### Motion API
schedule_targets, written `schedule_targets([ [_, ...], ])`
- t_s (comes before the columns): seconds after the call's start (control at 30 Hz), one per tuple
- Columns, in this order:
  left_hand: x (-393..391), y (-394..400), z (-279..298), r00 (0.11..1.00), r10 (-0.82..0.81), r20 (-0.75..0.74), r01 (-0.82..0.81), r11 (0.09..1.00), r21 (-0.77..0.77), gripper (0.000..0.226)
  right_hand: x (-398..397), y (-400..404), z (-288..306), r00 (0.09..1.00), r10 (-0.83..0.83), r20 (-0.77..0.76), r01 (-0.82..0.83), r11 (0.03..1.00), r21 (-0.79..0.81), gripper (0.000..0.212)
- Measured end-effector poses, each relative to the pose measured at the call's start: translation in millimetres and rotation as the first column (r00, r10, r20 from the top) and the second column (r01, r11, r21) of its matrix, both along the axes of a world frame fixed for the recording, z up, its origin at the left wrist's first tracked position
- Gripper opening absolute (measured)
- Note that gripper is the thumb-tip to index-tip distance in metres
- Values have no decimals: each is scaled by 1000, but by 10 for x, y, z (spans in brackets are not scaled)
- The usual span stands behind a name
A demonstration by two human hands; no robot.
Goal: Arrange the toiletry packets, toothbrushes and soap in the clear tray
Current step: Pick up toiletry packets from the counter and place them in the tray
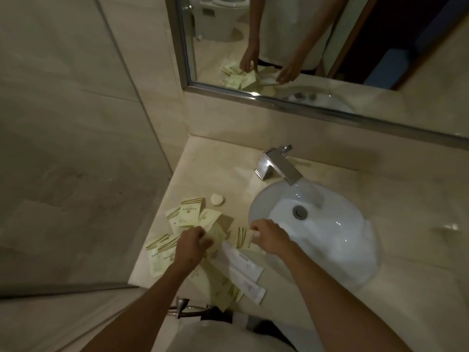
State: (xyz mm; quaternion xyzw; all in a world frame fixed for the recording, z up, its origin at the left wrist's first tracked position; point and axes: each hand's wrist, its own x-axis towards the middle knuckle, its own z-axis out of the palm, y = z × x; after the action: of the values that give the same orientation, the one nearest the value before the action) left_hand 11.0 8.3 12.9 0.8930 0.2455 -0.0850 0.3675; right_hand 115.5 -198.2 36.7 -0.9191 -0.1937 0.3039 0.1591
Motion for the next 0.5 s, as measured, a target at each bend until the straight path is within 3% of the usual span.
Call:
schedule_targets([
  [0.13, 27, -20, 47, 1000, -26, 0, 26, 1000, 6, 14, 48, -326, 126, 998, -60, -5, 60, 998, 23, 10],
  [0.3, 63, -58, 122, 981, -48, -188, 49, 999, 1, 23, 151, -725, 226, 994, -104, -22, 104, 994, 29, 12],
  [0.5, 192, -399, 345, 962, -40, -270, 55, 997, 49, 39, 289, -1260, 229, 990, -127, -66, 131, 990, 56, 13],
])
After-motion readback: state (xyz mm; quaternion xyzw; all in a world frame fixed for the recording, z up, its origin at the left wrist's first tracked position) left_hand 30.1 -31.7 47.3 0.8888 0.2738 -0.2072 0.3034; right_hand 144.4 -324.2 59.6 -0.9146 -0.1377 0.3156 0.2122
